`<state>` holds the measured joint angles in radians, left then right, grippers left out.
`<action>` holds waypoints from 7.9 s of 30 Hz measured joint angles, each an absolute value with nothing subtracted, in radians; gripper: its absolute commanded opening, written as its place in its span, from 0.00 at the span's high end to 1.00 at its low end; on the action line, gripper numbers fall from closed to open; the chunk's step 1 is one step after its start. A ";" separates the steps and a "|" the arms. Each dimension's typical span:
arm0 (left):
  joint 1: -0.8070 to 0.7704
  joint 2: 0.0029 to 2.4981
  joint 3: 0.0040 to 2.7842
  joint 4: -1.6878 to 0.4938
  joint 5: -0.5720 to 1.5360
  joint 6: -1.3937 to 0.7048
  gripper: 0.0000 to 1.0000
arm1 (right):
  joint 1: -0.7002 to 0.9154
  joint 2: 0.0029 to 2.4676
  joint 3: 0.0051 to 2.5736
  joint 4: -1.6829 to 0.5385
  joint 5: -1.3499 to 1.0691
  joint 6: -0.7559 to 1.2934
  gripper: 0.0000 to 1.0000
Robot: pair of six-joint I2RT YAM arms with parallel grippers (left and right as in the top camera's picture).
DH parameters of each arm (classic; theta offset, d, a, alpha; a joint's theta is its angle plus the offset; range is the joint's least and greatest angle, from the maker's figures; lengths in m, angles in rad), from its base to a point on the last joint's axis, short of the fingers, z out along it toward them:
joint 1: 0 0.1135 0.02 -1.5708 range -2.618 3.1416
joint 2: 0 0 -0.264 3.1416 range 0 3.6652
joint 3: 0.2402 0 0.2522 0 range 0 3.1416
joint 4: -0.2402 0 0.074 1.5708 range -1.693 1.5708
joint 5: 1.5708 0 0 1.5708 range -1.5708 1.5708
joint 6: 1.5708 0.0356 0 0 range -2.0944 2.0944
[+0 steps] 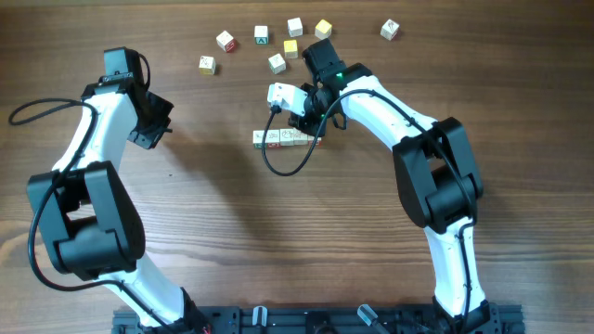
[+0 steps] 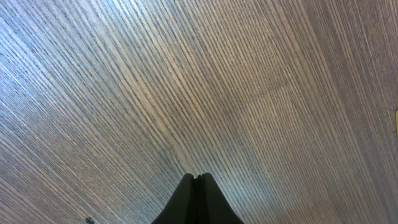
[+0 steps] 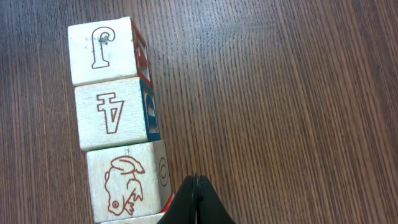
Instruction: Form a horizontal line
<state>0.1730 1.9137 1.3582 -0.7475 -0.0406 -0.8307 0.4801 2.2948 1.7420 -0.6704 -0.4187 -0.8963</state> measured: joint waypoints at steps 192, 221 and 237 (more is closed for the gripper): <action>0.173 1.914 1.358 -0.743 -0.041 -0.831 0.96 | 0.482 2.305 1.742 -0.537 -0.258 -0.834 0.96; 0.105 1.914 1.351 -0.788 -0.025 -0.812 0.96 | 0.287 2.295 1.774 -1.018 -0.160 0.371 0.96; 0.000 1.914 1.276 -0.728 -0.014 -0.812 0.96 | 0.369 2.306 1.760 -1.022 -0.462 0.426 0.96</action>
<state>0.0002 1.9141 1.2762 -0.7277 -0.0135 -0.8120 0.3687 2.3062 1.7599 -1.0218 -0.4622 0.4263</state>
